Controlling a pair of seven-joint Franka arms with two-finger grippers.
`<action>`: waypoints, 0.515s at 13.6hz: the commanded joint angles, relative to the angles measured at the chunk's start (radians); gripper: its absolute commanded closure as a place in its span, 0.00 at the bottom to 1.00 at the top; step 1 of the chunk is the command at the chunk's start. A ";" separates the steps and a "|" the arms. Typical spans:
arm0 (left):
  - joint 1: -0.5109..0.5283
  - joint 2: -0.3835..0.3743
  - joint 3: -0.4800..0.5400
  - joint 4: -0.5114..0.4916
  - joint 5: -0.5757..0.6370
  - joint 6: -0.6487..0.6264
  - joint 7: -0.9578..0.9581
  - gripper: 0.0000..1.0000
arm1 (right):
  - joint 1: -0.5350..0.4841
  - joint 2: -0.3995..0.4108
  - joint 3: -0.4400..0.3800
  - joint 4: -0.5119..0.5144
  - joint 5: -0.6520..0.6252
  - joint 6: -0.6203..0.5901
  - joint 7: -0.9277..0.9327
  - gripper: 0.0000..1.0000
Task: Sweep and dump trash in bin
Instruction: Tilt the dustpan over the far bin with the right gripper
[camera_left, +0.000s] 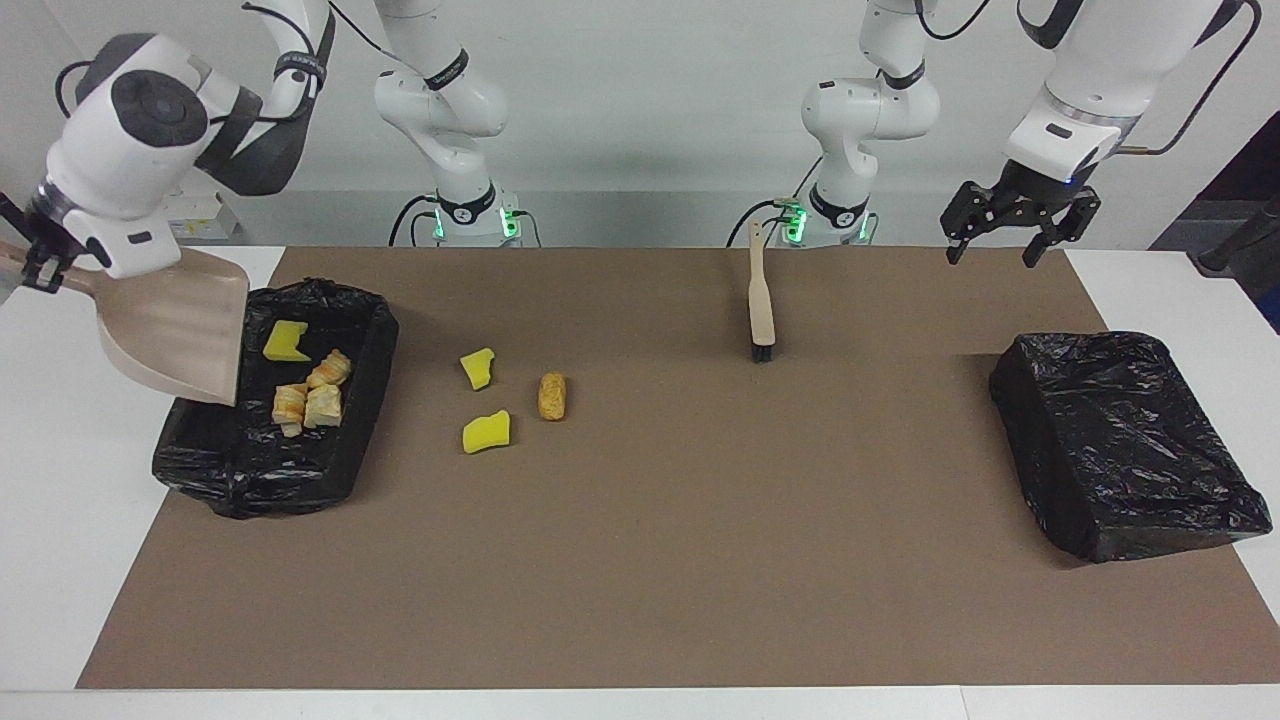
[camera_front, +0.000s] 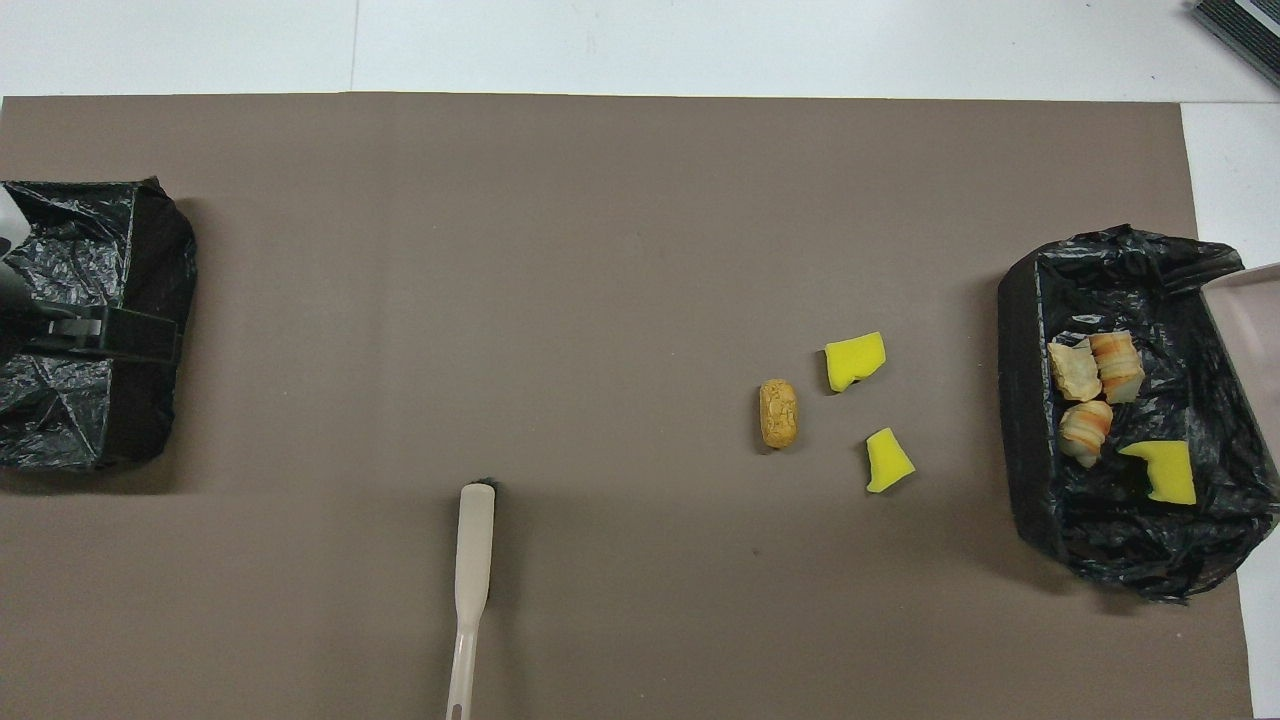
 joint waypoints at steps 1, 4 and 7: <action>0.013 -0.001 -0.010 0.008 0.012 -0.021 0.005 0.00 | -0.002 -0.042 0.034 0.067 0.119 -0.122 0.117 1.00; 0.013 -0.001 -0.010 0.007 0.012 -0.021 0.005 0.00 | 0.007 -0.045 0.071 0.082 0.335 -0.216 0.515 1.00; 0.013 -0.001 -0.010 0.007 0.012 -0.021 0.005 0.00 | 0.060 -0.041 0.077 0.071 0.584 -0.239 0.983 1.00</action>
